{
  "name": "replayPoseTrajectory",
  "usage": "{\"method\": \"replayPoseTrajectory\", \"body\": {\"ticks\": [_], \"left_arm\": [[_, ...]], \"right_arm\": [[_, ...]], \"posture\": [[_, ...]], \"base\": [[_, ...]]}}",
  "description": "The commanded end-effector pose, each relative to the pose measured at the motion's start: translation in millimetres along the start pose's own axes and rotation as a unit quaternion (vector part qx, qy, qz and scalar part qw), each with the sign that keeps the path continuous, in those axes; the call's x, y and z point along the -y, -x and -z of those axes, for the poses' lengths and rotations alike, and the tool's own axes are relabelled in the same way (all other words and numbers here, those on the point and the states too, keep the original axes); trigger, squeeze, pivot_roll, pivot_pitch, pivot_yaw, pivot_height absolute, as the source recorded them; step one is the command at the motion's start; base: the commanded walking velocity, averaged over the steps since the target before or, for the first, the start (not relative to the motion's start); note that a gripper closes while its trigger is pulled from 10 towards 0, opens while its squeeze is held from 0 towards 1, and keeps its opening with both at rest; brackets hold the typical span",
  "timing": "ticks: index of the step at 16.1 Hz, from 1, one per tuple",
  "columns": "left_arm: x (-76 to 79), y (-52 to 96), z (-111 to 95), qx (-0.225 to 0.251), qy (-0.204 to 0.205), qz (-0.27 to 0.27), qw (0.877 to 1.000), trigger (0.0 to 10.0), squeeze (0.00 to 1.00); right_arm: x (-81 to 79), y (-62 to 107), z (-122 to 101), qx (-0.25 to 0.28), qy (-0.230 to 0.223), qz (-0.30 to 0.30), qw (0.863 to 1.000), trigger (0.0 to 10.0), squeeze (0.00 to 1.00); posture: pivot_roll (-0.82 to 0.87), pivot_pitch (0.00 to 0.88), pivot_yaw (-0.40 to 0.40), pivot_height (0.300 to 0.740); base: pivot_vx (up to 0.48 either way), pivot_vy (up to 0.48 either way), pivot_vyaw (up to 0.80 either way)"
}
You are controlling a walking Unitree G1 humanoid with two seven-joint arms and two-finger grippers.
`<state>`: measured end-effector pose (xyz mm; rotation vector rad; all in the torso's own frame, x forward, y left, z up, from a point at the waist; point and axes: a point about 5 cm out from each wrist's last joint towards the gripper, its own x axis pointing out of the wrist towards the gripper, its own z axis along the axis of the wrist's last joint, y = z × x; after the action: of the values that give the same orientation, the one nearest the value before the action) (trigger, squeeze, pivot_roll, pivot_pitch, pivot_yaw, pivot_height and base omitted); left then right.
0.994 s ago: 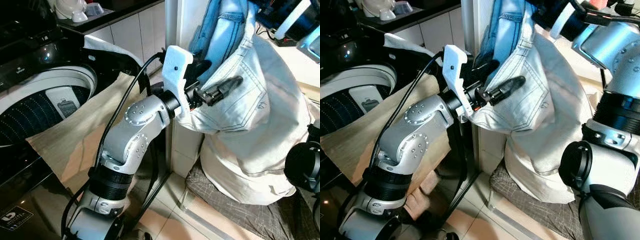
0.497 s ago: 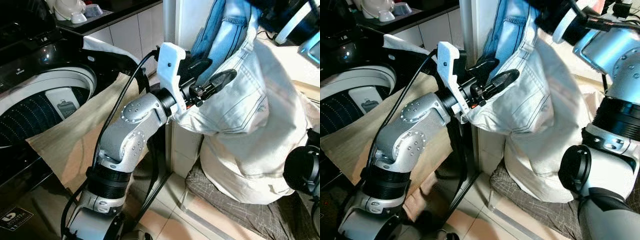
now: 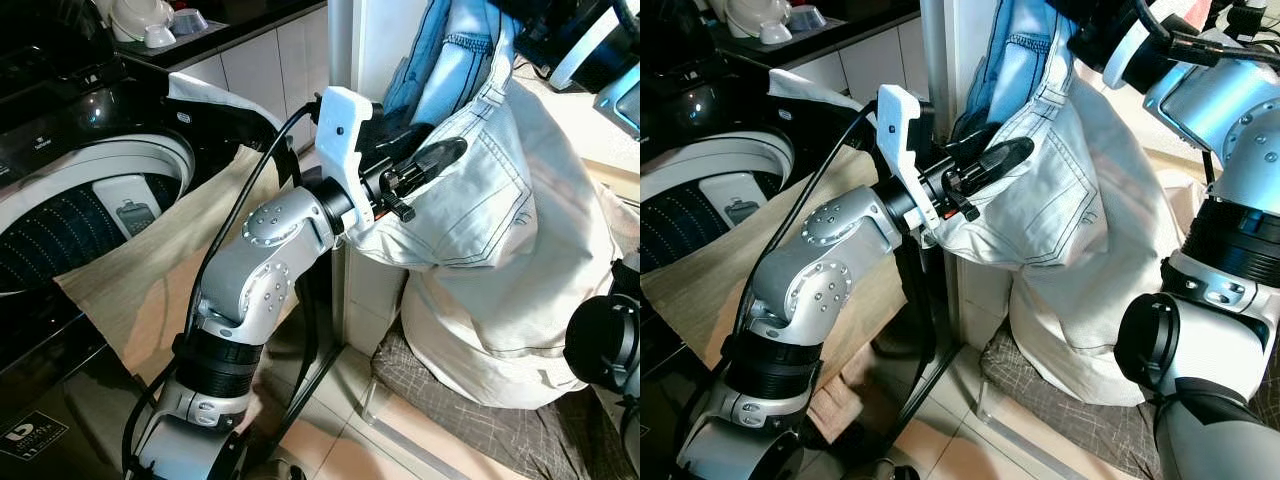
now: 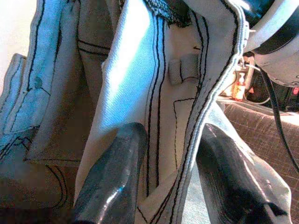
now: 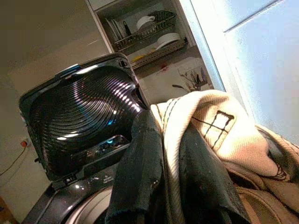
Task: Clothes washing
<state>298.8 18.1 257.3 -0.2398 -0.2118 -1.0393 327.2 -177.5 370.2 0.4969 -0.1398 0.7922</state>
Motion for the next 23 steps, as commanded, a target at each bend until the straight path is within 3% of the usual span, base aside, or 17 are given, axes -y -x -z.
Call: {"method": "replayPoseTrajectory", "body": {"ticks": [1, 12, 13, 14, 15, 18, 21, 22, 23], "left_arm": [[-1.9, 0.5, -2, 0.000, 0.003, 0.003, 1.000, 0.0, 0.00], [-7.0, 0.8, -6, 0.006, 0.006, -0.011, 1.000, 0.0, 0.00], [-8.4, 0.5, -8, 0.010, 0.007, -0.015, 1.000, 0.0, 0.00], [-10.7, 0.3, -10, 0.015, 0.008, -0.022, 1.000, 0.0, 0.00], [-14.0, 0.3, -12, 0.021, 0.008, -0.032, 0.999, 0.0, 0.00], [-27.5, 2.5, -20, 0.037, 0.001, -0.069, 0.997, 0.0, 0.00], [-63.3, 18.4, -39, 0.053, -0.026, -0.159, 0.986, 0.0, 0.00], [-68.4, 21.8, -43, 0.052, -0.033, -0.170, 0.983, 0.0, 0.00], [-87.0, 33.2, -60, 0.059, -0.061, -0.215, 0.973, 0.0, 0.00]], "right_arm": [[-9.2, 1.5, -7, 0.020, 0.013, -0.021, 0.999, 0.0, 0.00], [-9.5, 3.0, -6, 0.022, 0.014, -0.016, 1.000, 0.0, 0.00], [-8.3, 4.0, -5, 0.018, 0.022, -0.003, 1.000, 10.0, 0.00], [-8.8, 4.6, -4, 0.020, 0.019, -0.005, 1.000, 10.0, 0.56], [-9.3, 5.2, -3, 0.020, 0.019, -0.009, 1.000, 10.0, 1.00], [-4.9, 13.1, 1, 0.019, 0.019, 0.006, 1.000, 10.0, 1.00], [12.7, 45.6, 5, 0.018, 0.067, 0.084, 0.994, 10.0, 1.00], [14.1, 51.2, 6, 0.015, 0.075, 0.090, 0.993, 10.0, 0.00], [9.8, 66.0, 6, 0.012, 0.094, 0.079, 0.992, 10.0, 0.00]], "posture": [[-0.14, 0.000, 0.110, 0.740], [-0.13, 0.000, 0.123, 0.740], [-0.14, 0.000, 0.126, 0.740], [-0.14, 0.000, 0.128, 0.740], [-0.14, 0.000, 0.131, 0.740], [-0.13, 0.000, 0.130, 0.740], [-0.14, 0.000, 0.152, 0.740], [-0.14, 0.000, 0.155, 0.740], [-0.14, 0.000, 0.159, 0.740]], "base": [[0.000, 0.000, 0.00], [0.000, 0.000, 0.00], [0.000, 0.000, 0.00], [0.000, 0.000, 0.00], [0.000, 0.000, 0.00], [0.000, 0.000, 0.00], [0.000, 0.000, 0.00], [0.000, 0.000, 0.00], [0.000, 0.000, 0.00]]}}
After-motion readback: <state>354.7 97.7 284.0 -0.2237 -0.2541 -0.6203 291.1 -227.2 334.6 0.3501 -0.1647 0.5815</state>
